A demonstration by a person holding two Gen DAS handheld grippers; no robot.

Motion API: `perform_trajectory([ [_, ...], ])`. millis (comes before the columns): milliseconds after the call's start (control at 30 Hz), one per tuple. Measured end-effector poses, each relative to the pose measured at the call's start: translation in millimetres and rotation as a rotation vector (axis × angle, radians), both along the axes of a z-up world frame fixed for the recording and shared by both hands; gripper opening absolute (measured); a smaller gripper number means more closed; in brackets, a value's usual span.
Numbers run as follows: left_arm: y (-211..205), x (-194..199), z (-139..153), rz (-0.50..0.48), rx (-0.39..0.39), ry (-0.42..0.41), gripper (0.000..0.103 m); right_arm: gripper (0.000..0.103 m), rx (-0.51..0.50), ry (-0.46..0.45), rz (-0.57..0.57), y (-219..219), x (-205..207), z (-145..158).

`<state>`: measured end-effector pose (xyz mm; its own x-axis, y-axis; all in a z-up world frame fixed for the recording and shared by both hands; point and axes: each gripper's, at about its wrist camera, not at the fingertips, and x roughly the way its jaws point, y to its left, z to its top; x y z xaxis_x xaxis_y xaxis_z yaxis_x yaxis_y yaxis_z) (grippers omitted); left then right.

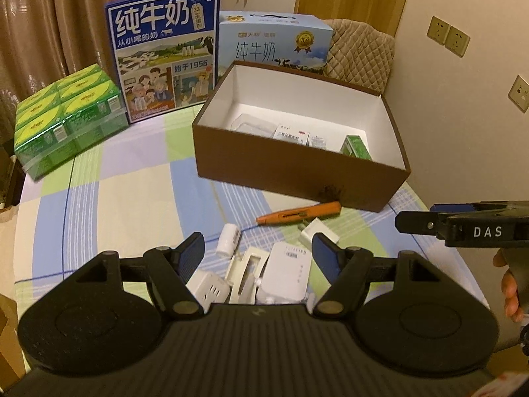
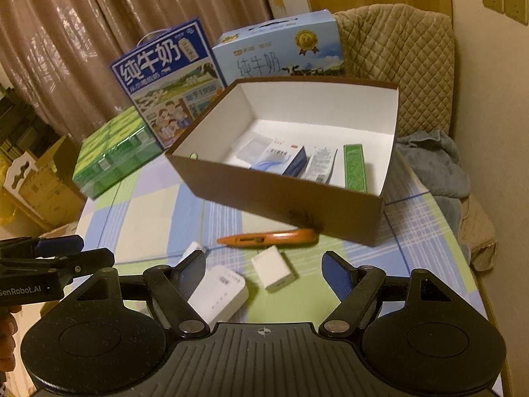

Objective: Organize rigid objects
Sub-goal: 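Move both tools down toward the white electrical items on the table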

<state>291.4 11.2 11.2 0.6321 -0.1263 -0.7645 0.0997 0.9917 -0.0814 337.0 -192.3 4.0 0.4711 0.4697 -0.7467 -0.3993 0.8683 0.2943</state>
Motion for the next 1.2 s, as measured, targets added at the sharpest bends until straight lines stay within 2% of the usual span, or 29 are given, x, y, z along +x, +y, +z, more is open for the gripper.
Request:
perform_trajectory([
  [467,17.4,-31.4,-19.6,0.052,-0.008,0.059,0.068,0.075,-0.026,0.051,0.039,4.8,-21.9,-19.1],
  [933,32.3,-44.2,-46.8,0.091,-0.005,0.126,0.068,0.075,-0.053,0.119,0.059,10.5,-30.0,-42.0],
  [1200,41.2,-49.3,-57.8,0.098,0.013,0.135,0.067,0.075,-0.072,0.159,0.060,15.5,-28.1,-57.8],
])
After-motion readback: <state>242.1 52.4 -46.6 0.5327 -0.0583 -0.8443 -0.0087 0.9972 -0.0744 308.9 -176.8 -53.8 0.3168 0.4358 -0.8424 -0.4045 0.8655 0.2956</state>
